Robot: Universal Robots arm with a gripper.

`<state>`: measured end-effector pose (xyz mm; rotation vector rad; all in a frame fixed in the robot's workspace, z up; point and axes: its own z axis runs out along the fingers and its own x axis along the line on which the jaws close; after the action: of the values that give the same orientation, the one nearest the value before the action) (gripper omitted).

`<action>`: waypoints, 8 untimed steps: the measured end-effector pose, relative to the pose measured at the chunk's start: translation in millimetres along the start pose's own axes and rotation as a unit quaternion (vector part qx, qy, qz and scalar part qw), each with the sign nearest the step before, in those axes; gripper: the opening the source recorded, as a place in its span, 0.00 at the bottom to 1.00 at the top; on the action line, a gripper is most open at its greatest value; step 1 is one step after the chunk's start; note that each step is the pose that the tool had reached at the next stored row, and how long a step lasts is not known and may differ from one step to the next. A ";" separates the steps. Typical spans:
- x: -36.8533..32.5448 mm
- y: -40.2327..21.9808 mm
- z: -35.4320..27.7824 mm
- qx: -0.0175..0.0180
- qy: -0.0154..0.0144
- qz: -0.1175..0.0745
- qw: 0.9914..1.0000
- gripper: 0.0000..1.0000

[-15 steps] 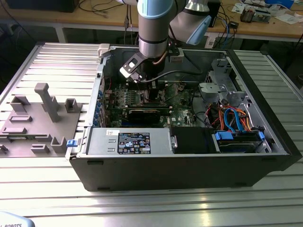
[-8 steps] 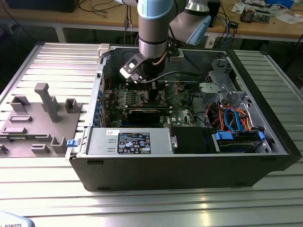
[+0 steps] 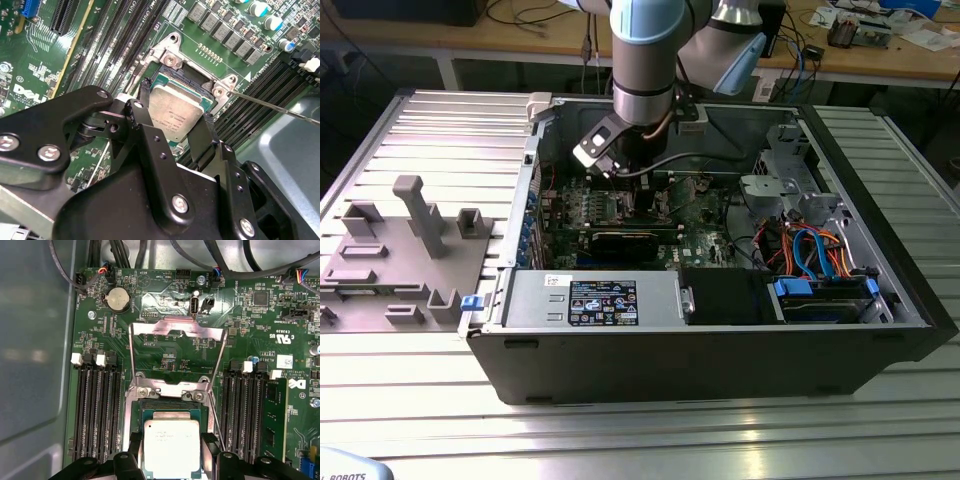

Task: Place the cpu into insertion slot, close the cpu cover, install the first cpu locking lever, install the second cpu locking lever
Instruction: 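Place the cpu into insertion slot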

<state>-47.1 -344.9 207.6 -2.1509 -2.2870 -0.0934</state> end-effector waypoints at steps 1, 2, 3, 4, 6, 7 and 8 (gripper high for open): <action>0.0 0.0 0.4 0.000 0.000 0.000 1.000 0.54; 0.0 0.0 0.7 0.000 0.000 0.000 1.000 0.54; 0.0 0.0 1.0 0.000 0.000 0.000 1.000 0.54; -0.1 -0.1 1.3 0.000 0.000 0.000 1.000 0.54; -0.1 -0.1 1.8 0.000 0.000 0.000 1.000 0.54; -0.1 -0.1 2.0 0.000 0.000 0.000 1.000 0.54; -0.1 -0.1 2.4 0.000 0.000 0.000 1.000 0.54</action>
<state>-47.1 -344.9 205.2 -2.1508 -2.2869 -0.0935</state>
